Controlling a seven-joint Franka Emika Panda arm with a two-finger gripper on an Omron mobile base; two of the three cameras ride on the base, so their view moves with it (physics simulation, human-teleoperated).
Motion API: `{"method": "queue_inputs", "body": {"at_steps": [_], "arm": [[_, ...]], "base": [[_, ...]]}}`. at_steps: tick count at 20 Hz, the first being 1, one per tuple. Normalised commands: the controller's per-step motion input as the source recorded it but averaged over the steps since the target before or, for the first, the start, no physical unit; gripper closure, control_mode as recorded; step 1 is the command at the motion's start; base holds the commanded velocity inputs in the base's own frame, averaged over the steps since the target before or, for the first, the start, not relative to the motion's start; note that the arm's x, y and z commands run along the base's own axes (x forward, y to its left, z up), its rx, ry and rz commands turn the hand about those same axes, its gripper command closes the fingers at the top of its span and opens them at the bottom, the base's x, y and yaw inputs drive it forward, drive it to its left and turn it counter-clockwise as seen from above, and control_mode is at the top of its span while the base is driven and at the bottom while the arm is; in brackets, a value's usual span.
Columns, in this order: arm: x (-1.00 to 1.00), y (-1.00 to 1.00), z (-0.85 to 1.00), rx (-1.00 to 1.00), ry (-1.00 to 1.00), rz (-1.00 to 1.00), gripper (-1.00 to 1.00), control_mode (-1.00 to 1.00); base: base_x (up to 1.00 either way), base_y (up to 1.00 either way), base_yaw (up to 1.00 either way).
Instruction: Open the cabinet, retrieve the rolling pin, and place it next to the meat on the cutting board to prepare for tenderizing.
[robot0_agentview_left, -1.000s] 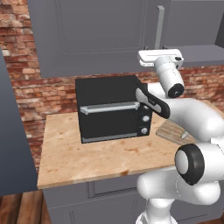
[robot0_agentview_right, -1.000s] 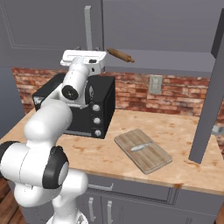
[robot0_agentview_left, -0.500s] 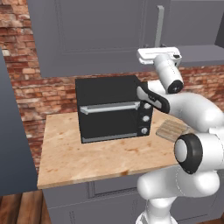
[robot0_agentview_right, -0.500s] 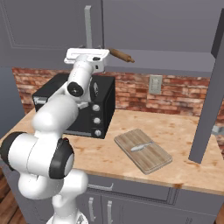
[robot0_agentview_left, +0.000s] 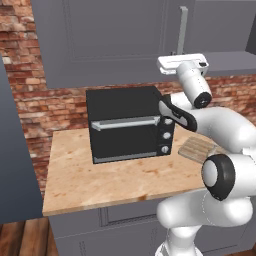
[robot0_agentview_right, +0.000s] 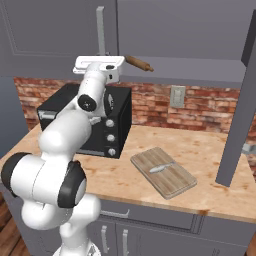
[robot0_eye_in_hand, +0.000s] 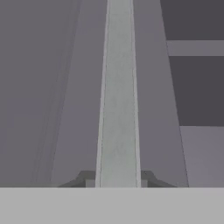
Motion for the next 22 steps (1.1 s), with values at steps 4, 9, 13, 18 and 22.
{"method": "queue_inputs", "body": {"at_steps": [4,9,13,18,22], "arm": [[-0.02,0.33,-0.09,-0.06,0.00,0.00,1.00,-1.00],[-0.56,0.28,0.00,-0.01,-0.02,0.00,1.00,-1.00],[-0.87,0.39,0.00,0.00,-0.02,0.00,1.00,-1.00],[-0.98,0.56,0.00,0.00,0.00,0.00,1.00,-1.00],[-1.00,0.80,0.00,0.00,-0.03,0.01,1.00,-1.00]], "base": [[0.00,0.00,0.00],[0.00,0.00,0.00],[0.00,0.00,0.00],[0.00,0.00,0.00],[0.00,0.00,0.00]]}}
